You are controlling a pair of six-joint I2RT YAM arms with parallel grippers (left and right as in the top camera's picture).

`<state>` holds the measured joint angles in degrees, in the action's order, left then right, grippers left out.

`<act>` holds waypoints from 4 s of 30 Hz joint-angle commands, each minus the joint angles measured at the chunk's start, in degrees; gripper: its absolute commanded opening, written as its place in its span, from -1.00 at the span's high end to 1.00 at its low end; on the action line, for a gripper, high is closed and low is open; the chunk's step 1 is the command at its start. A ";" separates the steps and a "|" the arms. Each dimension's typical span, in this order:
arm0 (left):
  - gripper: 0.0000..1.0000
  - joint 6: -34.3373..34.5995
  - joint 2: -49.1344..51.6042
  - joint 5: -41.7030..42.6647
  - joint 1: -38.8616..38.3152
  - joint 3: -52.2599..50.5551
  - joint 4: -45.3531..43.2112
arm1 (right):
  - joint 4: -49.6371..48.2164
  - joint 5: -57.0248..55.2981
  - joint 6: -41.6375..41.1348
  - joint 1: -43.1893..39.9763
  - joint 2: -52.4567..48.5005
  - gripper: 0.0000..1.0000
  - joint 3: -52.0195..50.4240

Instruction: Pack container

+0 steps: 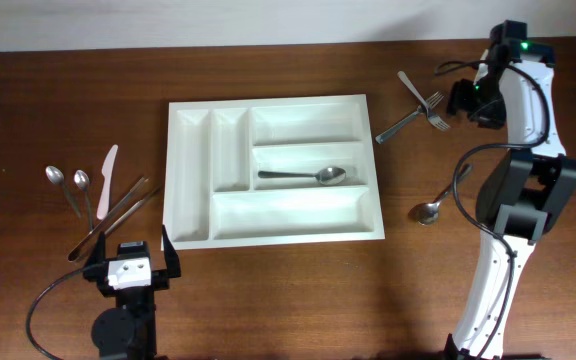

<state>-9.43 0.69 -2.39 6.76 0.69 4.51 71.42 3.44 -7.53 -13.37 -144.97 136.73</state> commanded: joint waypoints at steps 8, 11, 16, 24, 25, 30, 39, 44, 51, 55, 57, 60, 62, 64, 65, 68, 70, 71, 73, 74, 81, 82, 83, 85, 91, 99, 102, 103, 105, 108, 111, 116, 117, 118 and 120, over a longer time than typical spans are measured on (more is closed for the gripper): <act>-0.99 -0.70 -0.33 -0.39 -0.13 -0.17 0.09 | -3.39 11.47 -5.25 1.44 -0.17 -0.29 -1.20; -0.99 -0.70 -0.33 -0.39 -0.13 -0.17 0.09 | -3.96 11.87 -6.99 1.44 -0.17 -0.27 -2.25; -0.98 -0.70 -0.33 -0.39 -0.13 -0.17 0.09 | -3.93 11.80 -9.14 1.33 -0.17 -0.26 -4.26; -0.99 -0.70 -0.33 -0.39 -0.13 -0.17 0.09 | -4.59 10.73 -11.04 1.33 -0.17 -0.21 -7.08; -0.98 -0.70 -0.35 -0.39 -0.13 -0.17 0.09 | -4.81 10.73 -11.04 1.27 -0.17 -0.21 -7.41; -0.98 -0.72 -0.33 -0.39 -0.13 -0.17 0.09 | -5.40 10.73 -11.02 1.29 -0.17 -0.21 -8.85; -0.98 -0.72 -0.33 -0.39 -0.13 -0.17 0.09 | -6.64 10.73 -10.75 1.29 -0.17 -0.21 -8.85; -0.98 -0.70 -0.33 -0.39 -0.13 -0.17 0.09 | -7.85 10.78 -10.75 1.29 -0.17 -0.21 -8.85; -0.98 -0.70 -0.33 -0.39 -0.13 -0.17 0.09 | -8.28 11.19 -10.75 1.51 -0.17 -0.09 -8.85; -0.99 -0.70 -0.33 -0.39 -0.13 -0.17 0.09 | -8.07 11.43 -10.75 1.84 -0.17 -0.02 -8.92; -0.99 -0.70 -0.33 -0.39 -0.13 -0.17 0.09 | -7.96 11.67 -10.73 2.23 -0.17 -0.03 -8.92; -0.99 -0.70 -0.33 -0.39 -0.13 -0.15 0.09 | -7.93 12.76 -10.51 2.95 -0.17 -0.03 -9.14; -0.99 -0.72 -0.33 -0.39 -0.13 -0.17 0.09 | -7.78 12.90 -10.54 3.63 -0.17 -0.03 -9.33; -0.98 -0.70 -0.33 -0.39 -0.13 -0.17 0.09 | -7.80 12.85 -10.54 4.37 -0.17 -0.03 -9.51; -0.99 -0.70 -0.33 -0.39 -0.13 -0.17 0.09 | -7.93 12.83 -10.54 4.61 -0.17 -0.03 -9.57; -0.99 -0.70 -0.33 -0.39 -0.13 -0.17 0.09 | -8.41 12.83 -10.56 5.07 -0.17 0.02 -9.73; -0.99 -0.70 -0.33 -0.39 -0.13 -0.17 0.09 | -8.44 12.83 -10.56 5.05 -0.17 0.06 -9.79; -0.99 -0.70 -0.33 -0.39 -0.13 -0.17 0.09 | -8.41 12.81 -10.56 5.01 -0.17 0.10 -9.81; -0.99 -0.70 -0.33 -0.39 -0.13 -0.15 0.09 | -8.37 12.81 -10.56 4.96 -0.17 0.16 -9.81; -0.99 -0.70 -0.33 -0.39 -0.13 -0.15 0.09 | -8.37 12.81 -10.56 4.96 -0.17 0.17 -9.81; -0.99 -0.70 -0.33 -0.39 -0.13 -0.17 0.09 | -7.96 12.83 -9.49 5.03 -0.17 0.34 -9.84; -0.99 -0.70 -0.33 -0.39 -0.13 -0.17 0.09 | -7.82 12.79 -9.33 5.07 -0.17 0.36 -9.84; -0.99 -0.70 -0.33 -0.39 -0.13 -0.15 0.09 | -7.78 12.79 -9.27 5.07 -0.17 0.39 -9.84; -0.99 -0.70 -0.33 -0.39 -0.13 -0.17 0.09 | -7.56 12.61 -9.25 5.07 -0.17 0.49 -9.84; -0.99 -0.70 -0.33 -0.39 -0.13 -0.17 0.09 | -7.34 12.59 -9.25 5.07 -0.17 0.72 -9.84; -0.98 -0.70 -0.33 -0.39 -0.13 -0.17 0.09 | -7.32 12.61 -9.25 5.07 -0.17 0.90 -9.84; -0.99 -0.70 -0.33 -0.39 -0.13 -0.17 0.09 | -6.91 12.63 -9.25 5.07 -0.17 0.73 -9.84; -0.98 -0.70 -0.33 -0.39 -0.13 -0.17 0.09 | -6.71 12.63 -9.27 5.09 -0.17 0.62 -9.84; -0.99 -0.70 -0.33 -0.39 -0.13 -0.17 0.09 | -6.47 12.70 -9.27 5.11 -0.17 0.49 -9.84; -0.99 -0.70 -0.33 -0.39 -0.13 -0.17 0.09 | -7.19 14.62 -9.60 5.11 -0.17 0.48 -9.84; -0.99 -0.70 -0.33 -0.39 -0.13 -0.17 0.09 | -7.93 15.74 -11.54 5.16 -0.17 0.48 -9.84; -0.99 -0.70 -0.33 -0.39 -0.13 -0.17 0.09 | -7.61 16.35 -12.11 5.79 -0.17 0.49 -9.84; -0.99 -0.70 -0.33 -0.39 -0.13 -0.17 0.09 | -7.56 16.33 -12.37 5.97 -0.17 0.49 -9.84; -0.98 -0.70 -0.33 -0.39 -0.13 -0.17 0.09 | -7.52 16.35 -12.52 6.27 -0.17 0.49 -9.84; -0.99 -0.70 -0.33 -0.39 -0.13 -0.17 0.09 | -7.34 16.52 -12.52 6.69 -0.17 0.49 -9.84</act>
<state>-9.43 0.69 -2.39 6.76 0.69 4.51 63.86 18.74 -19.25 -7.88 -144.97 127.46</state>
